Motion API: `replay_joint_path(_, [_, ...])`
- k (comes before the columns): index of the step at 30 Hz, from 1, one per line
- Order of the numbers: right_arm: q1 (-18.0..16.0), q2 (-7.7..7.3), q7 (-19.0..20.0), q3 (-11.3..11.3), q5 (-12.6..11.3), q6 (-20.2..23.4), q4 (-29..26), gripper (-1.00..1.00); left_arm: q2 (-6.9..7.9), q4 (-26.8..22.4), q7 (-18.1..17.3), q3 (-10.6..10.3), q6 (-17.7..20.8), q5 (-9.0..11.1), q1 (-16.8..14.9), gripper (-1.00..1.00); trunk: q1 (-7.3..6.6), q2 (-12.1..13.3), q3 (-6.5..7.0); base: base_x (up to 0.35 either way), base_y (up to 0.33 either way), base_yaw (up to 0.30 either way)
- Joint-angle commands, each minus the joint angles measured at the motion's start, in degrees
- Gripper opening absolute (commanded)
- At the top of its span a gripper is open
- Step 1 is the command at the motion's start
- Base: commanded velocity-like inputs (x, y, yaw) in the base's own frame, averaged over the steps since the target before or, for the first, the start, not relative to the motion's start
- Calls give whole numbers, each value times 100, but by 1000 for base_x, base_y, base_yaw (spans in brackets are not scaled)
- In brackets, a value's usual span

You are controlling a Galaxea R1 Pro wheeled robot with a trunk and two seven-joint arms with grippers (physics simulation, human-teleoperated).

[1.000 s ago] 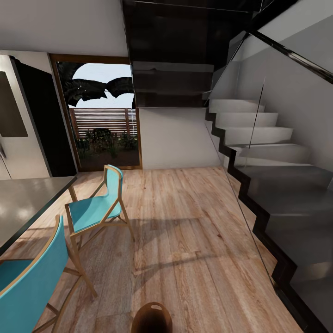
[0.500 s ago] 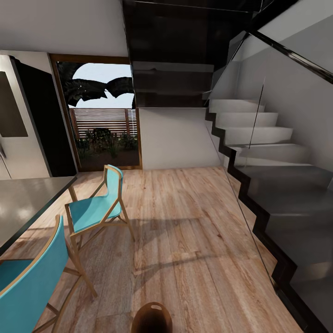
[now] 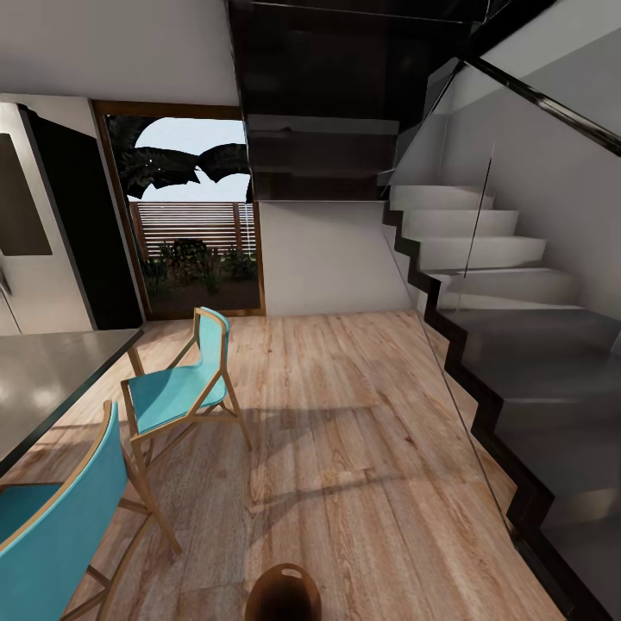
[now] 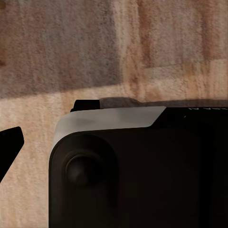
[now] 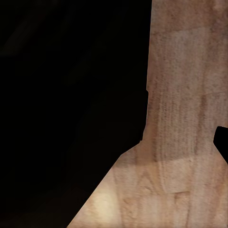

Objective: Put the three can of soda from the living room inside the tash can in the kitchen.

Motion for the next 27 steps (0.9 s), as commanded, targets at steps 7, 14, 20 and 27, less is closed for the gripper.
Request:
replay_joint_path(7, [0, 0, 0, 0, 0, 0, 0, 100, 0, 0, 0, 0, 0, 0, 0, 100, 0, 0, 0, 0, 0, 0])
replay_joint_path(14, [0, 0, 0, 0, 0, 0, 0, 100, 0, 0, 0, 0, 0, 0, 0, 100, 0, 0, 0, 0, 0, 0])
replay_joint_path(20, [0, 0, 0, 0, 0, 0, 0, 100, 0, 0, 0, 0, 0, 0, 0, 100, 0, 0, 0, 0, 0, 0])
replay_joint_path(27, [0, 0, 0, 0, 0, 0, 0, 100, 0, 0, 0, 0, 0, 0, 0, 100, 0, 0, 0, 0, 0, 0])
